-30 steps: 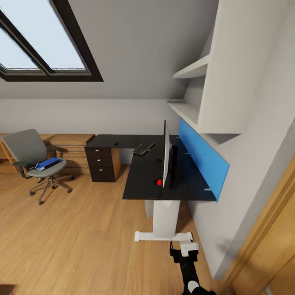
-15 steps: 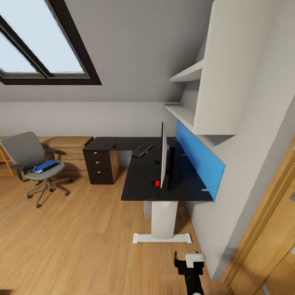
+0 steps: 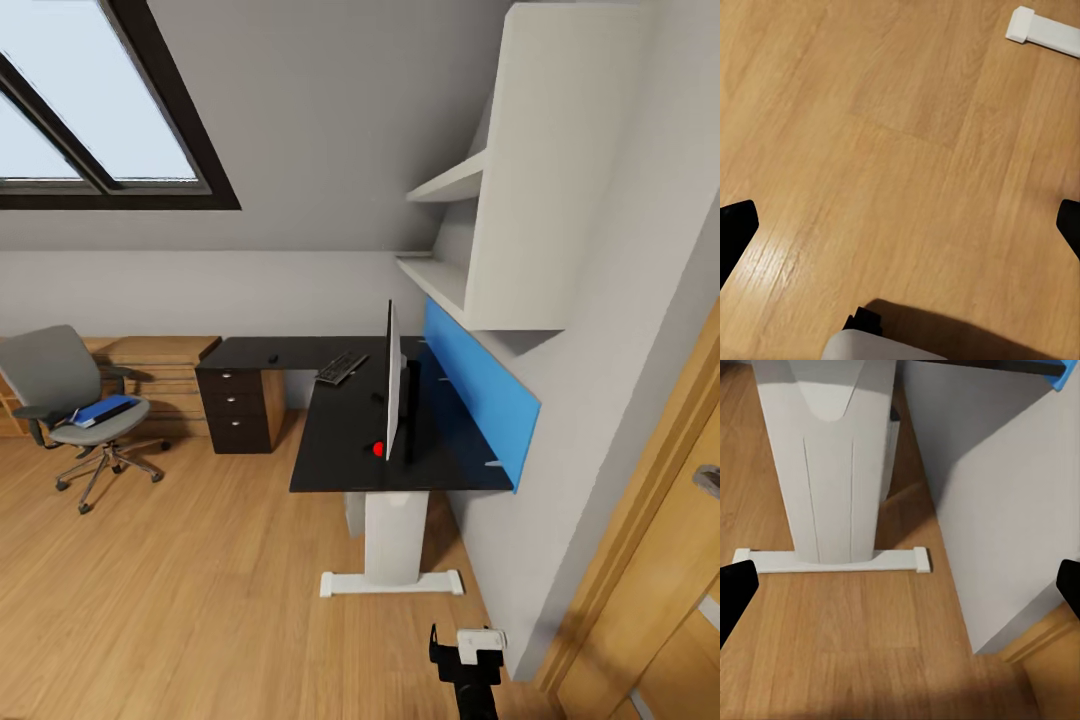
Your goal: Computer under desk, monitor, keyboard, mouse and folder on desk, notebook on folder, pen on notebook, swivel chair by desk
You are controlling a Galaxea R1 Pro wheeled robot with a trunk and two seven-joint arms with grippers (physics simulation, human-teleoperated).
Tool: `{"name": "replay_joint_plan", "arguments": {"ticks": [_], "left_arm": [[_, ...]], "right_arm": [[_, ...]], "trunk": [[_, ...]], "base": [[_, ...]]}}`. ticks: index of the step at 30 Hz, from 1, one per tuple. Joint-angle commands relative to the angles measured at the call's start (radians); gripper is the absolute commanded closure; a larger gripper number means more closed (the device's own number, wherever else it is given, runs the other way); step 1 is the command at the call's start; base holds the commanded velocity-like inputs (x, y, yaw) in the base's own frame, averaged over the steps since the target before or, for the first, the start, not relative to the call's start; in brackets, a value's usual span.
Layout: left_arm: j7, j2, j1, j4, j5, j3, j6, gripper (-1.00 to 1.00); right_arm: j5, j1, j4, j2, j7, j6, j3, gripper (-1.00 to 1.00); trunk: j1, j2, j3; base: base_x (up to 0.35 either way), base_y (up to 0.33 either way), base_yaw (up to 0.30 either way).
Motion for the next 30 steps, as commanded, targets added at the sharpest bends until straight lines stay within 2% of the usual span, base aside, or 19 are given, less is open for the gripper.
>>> {"name": "replay_joint_plan", "arguments": {"ticks": [1,8,16,23,25,27,29,30], "left_arm": [[0.003,0.0,-0.001,0.0,0.002,-0.002,-0.003,-1.0],[0.003,0.0,-0.001,0.0,0.002,-0.002,-0.003,-1.0],[0.003,0.0,-0.001,0.0,0.002,-0.002,-0.003,-1.0],[0.003,0.0,-0.001,0.0,0.002,-0.002,-0.002,-1.0],[0.003,0.0,-0.001,0.0,0.002,-0.002,-0.002,-1.0],[0.003,0.0,-0.001,0.0,0.002,-0.002,-0.002,-1.0],[0.003,0.0,-0.001,0.0,0.002,-0.002,-0.002,-1.0],[0.003,0.0,-0.001,0.0,0.002,-0.002,-0.002,-1.0]], "right_arm": [[-0.006,-0.001,0.001,0.0,-0.004,-0.002,0.009,-1.0],[-0.006,0.0,0.001,0.001,-0.004,-0.002,0.009,-1.0],[-0.008,-0.001,0.001,0.0,-0.004,-0.001,0.009,-1.0],[-0.009,-0.002,-0.036,0.01,-0.007,0.008,0.011,-1.0],[-0.009,-0.004,-0.097,0.013,-0.009,0.036,0.011,-1.0],[-0.007,-0.004,-0.193,0.015,-0.011,0.112,0.012,-1.0],[-0.005,-0.005,-0.358,0.013,-0.014,0.283,0.01,-1.0],[-0.004,-0.005,-0.404,0.013,-0.014,0.332,0.009,-1.0]], "trunk": [[0.001,-0.002,-0.002],[0.001,-0.002,-0.002],[0.001,-0.002,-0.002],[0.001,-0.002,-0.002],[0.001,-0.002,-0.002],[0.001,-0.002,-0.002],[0.001,-0.002,-0.002],[0.001,-0.002,-0.002]], "base": [[0.0,0.0,0.0],[0.0,0.018,0.0],[0.0,0.245,0.0],[0.0,0.052,0.0],[0.0,0.005,0.0],[0.0,0.003,0.0],[0.0,0.001,0.0],[0.0,0.0,0.0]]}}
